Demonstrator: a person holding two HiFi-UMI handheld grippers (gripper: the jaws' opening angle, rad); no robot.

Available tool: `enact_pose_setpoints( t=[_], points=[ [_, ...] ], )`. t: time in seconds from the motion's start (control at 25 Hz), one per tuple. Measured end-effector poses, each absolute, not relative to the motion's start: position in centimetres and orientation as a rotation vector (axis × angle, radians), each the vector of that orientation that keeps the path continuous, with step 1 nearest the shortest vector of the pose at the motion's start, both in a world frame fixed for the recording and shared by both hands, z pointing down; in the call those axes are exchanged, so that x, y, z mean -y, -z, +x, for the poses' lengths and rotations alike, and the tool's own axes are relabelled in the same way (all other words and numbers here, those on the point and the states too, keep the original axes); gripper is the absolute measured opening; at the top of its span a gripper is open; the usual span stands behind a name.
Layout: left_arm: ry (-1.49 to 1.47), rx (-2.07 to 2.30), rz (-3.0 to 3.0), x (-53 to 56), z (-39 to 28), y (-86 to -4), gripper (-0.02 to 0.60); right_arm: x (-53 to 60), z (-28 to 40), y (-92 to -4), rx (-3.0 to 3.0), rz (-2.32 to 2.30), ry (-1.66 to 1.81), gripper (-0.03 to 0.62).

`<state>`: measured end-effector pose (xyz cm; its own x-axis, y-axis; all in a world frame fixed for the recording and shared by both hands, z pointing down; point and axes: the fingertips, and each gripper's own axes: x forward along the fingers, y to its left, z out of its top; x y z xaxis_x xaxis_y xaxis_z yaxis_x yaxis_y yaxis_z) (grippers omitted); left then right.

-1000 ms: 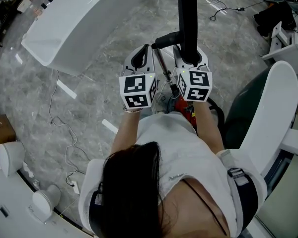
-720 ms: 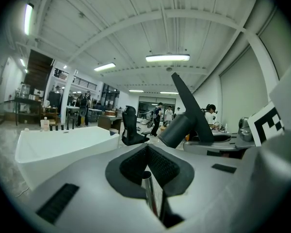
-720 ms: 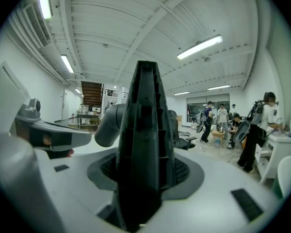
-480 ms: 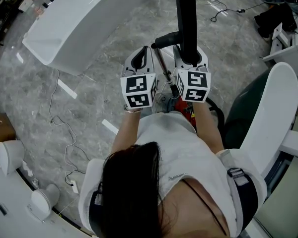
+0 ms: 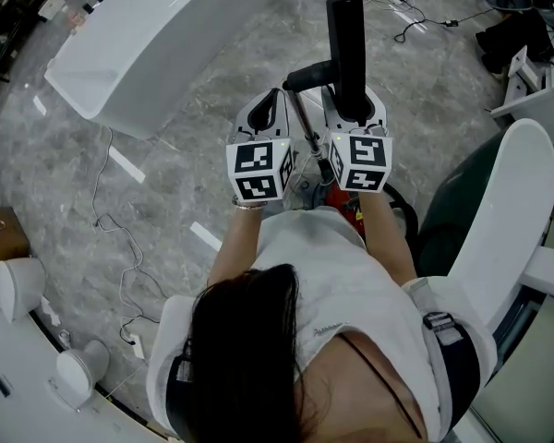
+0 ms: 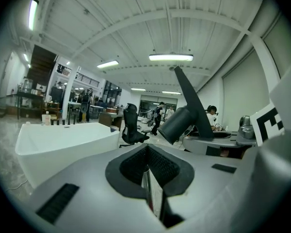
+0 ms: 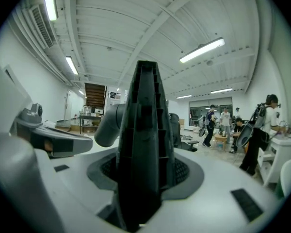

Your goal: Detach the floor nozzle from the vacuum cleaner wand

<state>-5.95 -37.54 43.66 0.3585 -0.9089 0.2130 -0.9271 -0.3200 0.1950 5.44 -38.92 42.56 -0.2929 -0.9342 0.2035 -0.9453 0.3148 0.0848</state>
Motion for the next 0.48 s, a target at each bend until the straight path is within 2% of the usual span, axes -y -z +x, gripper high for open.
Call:
enact_pose_setpoints(
  t=[0.48],
  points=[
    [-0.094, 1.635, 2.337, 37.8, -7.1, -44.2, 0.005, 39.0, 4.4, -42.4, 2.361, 1.725, -0.039, 0.212]
  ],
)
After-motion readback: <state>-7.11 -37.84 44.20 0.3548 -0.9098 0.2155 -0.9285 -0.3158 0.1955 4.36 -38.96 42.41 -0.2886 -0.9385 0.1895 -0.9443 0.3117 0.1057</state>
